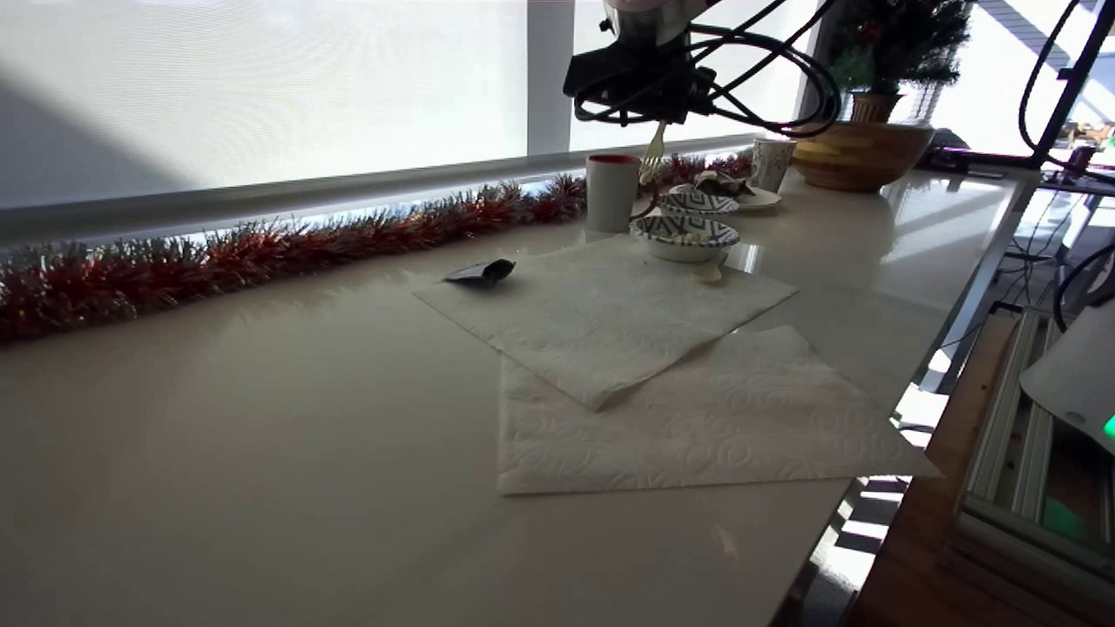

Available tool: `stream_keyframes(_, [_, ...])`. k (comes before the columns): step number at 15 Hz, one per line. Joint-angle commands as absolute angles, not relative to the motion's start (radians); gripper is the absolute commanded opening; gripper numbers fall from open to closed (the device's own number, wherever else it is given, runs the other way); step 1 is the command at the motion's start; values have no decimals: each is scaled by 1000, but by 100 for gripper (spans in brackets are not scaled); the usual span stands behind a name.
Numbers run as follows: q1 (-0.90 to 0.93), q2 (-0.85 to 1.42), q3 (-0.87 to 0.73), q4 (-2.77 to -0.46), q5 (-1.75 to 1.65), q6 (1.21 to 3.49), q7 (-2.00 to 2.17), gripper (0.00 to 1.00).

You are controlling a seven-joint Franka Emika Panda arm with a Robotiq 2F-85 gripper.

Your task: Pick up one white object with the fork, and then put it in the mug

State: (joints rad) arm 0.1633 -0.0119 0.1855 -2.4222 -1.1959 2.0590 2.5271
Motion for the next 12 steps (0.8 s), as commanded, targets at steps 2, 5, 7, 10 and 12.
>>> stream_keyframes(2, [124,-163,124,-2490,-1131,2210,2581,3])
stream_keyframes(5, [122,-126,123,-2452,-1143,2185,2540,12])
stream_keyframes(7, [122,-123,124,-2452,-1143,2185,2536,12])
stream_keyframes(10, [122,-110,120,-2439,-1103,2205,2526,4])
stream_keyframes(12, [116,-106,110,-2412,-1038,2222,2535,4])
